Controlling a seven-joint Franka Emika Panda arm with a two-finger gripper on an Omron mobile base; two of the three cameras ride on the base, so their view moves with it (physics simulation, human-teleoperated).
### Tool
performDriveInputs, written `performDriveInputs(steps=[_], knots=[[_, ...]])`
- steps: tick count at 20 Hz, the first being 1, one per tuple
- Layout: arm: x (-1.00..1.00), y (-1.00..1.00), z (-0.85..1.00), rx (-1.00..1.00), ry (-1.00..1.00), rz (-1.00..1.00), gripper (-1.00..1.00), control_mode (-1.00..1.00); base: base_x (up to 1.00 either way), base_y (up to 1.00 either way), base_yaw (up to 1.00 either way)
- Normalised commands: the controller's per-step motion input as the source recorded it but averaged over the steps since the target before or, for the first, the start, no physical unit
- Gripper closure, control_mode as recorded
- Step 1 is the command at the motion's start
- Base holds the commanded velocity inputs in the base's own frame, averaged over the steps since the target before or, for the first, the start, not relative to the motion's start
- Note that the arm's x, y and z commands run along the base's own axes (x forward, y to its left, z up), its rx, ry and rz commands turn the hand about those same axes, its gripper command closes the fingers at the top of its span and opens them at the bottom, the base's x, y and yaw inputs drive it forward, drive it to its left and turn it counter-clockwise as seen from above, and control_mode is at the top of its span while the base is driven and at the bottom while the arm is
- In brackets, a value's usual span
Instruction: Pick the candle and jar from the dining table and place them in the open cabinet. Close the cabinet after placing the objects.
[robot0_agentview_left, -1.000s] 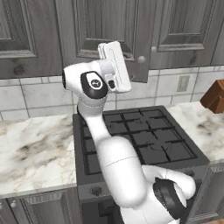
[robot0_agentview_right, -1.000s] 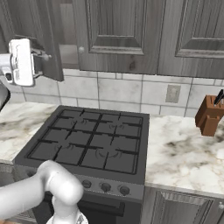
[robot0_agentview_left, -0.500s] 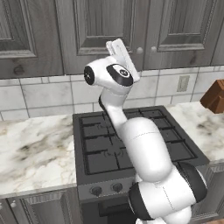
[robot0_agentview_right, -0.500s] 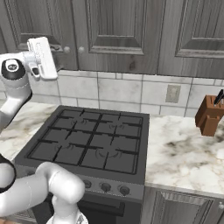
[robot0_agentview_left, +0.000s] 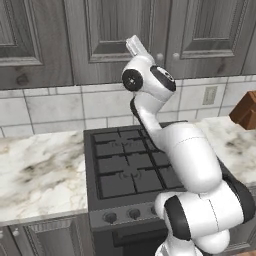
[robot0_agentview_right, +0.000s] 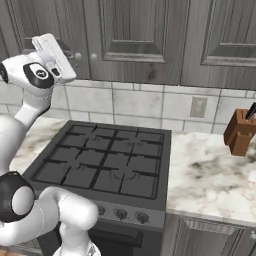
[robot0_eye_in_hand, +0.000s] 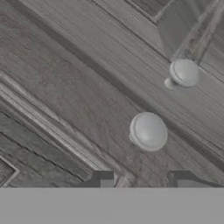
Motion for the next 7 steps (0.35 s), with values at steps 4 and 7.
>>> performDriveInputs(steps=[4, 7], knots=[[0.30, -0.28, -0.06, 0.00, 0.00, 0.29, -1.00, -1.00, 0.00, 0.00, 0.00], [-0.05, -0.05, -0.25, 0.00, 0.02, 0.26, -1.00, -1.00, 0.00, 0.00, 0.00]])
